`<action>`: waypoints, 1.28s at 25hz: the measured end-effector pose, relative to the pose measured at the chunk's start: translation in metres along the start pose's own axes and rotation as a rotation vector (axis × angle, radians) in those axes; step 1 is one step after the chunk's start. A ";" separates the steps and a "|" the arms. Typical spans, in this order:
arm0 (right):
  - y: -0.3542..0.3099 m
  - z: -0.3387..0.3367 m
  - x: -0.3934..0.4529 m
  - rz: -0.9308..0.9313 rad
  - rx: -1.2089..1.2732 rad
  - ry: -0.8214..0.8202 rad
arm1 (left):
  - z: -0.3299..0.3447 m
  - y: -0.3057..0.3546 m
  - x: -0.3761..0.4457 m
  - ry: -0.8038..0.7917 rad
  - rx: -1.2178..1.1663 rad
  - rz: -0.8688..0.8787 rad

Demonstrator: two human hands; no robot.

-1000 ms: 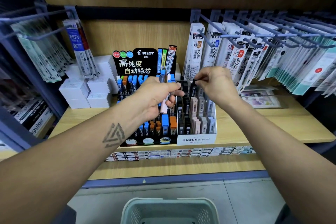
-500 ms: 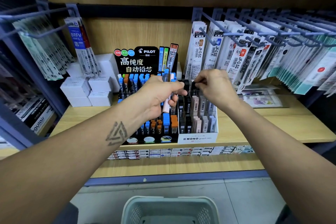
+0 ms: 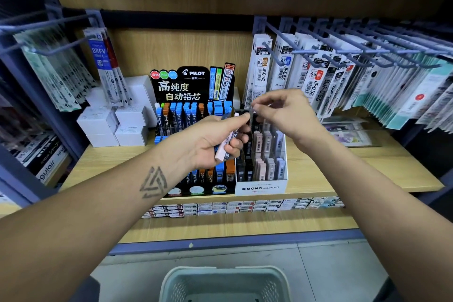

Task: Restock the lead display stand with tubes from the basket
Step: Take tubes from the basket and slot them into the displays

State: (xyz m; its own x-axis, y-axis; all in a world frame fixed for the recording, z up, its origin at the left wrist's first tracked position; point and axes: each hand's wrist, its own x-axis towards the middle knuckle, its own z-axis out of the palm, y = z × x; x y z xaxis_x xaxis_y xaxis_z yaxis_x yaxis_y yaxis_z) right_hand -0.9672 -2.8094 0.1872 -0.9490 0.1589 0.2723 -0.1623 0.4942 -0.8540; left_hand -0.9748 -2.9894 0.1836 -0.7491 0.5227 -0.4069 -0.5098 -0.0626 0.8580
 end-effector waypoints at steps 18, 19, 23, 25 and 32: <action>-0.024 0.004 -0.040 -0.138 -0.048 -0.340 | 0.020 0.003 0.005 0.203 -0.297 -0.032; -0.023 0.003 -0.039 -0.151 -0.059 -0.345 | 0.020 0.003 0.004 0.201 -0.287 -0.034; -0.024 0.002 -0.038 -0.134 0.006 -0.415 | 0.021 0.006 0.003 0.193 -0.275 -0.024; -0.024 0.002 -0.039 -0.149 0.049 -0.397 | 0.021 0.008 0.003 0.191 -0.288 -0.013; -0.015 -0.031 -0.016 0.045 0.587 -0.113 | 0.024 0.014 -0.003 0.236 -0.190 0.032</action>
State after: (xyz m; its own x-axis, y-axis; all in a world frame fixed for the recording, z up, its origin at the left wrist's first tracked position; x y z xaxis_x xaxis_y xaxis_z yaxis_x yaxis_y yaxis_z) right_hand -0.9408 -2.7927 0.2096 -0.9760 0.0610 0.2088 -0.2129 -0.0710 -0.9745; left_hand -0.9696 -2.9713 0.2039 -0.8323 0.3069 -0.4617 -0.5378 -0.2450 0.8067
